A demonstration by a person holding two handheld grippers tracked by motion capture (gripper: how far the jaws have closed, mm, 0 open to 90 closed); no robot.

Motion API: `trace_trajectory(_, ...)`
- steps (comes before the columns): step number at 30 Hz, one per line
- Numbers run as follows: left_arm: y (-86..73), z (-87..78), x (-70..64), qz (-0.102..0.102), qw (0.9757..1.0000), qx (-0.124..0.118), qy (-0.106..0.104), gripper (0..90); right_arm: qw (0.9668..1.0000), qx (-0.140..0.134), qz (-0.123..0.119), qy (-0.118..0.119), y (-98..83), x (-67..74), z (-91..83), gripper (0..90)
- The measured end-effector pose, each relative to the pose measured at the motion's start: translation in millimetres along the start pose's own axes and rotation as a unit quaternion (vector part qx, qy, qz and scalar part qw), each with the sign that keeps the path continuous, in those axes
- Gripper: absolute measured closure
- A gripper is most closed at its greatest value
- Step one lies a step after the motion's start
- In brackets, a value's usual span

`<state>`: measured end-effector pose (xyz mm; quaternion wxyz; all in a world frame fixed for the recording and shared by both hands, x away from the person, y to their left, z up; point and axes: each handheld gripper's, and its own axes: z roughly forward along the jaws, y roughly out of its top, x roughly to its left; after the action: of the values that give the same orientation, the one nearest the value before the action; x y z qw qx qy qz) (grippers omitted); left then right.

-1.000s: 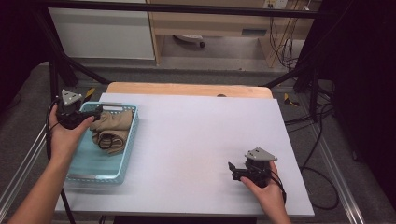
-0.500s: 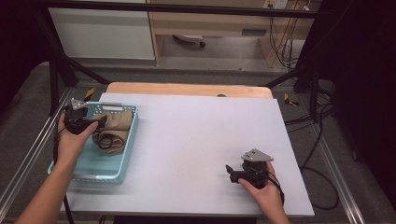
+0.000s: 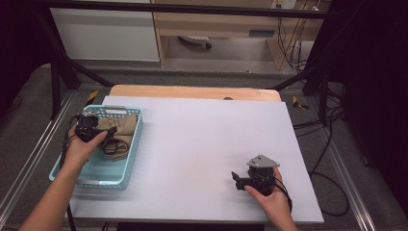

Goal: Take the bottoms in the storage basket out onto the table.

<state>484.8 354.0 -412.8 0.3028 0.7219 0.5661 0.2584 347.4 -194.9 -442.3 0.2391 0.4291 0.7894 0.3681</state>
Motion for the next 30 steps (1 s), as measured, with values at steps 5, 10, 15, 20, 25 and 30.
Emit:
trace_trajectory(5, -1.6, 3.3, 1.8, -0.022, 0.9997, 0.011, -0.008, 16.2, 1.0000, 0.003, -0.001, 0.000, -0.4, 0.4, 0.3, 11.0)
trace_trajectory(10, -3.0, 6.1, 4.6, -0.040, 0.9989, 0.015, -0.019, 15.3, 1.0000, 0.005, -0.003, 0.001, -0.5, 0.8, 0.4, 11.0)
trace_trajectory(15, -4.3, 9.0, 6.1, -0.053, 0.9980, 0.018, -0.028, 14.3, 1.0000, 0.007, -0.006, 0.002, -0.6, 0.9, 0.8, 11.0)
trace_trajectory(20, -8.2, 10.6, 7.8, -0.072, 0.9962, 0.016, -0.045, 16.8, 0.9999, 0.007, -0.006, 0.004, -0.7, 1.2, 1.1, 11.0)
trace_trajectory(25, -9.2, 10.8, 6.2, -0.080, 0.9944, 0.026, -0.064, 28.8, 0.9999, 0.008, -0.005, 0.005, -0.7, 0.9, 0.3, 11.1)
trace_trajectory(30, -8.0, 9.6, 3.9, -0.072, 0.9947, 0.033, -0.066, 45.7, 0.9999, 0.007, -0.006, 0.007, -0.6, 1.6, 0.2, 11.7)
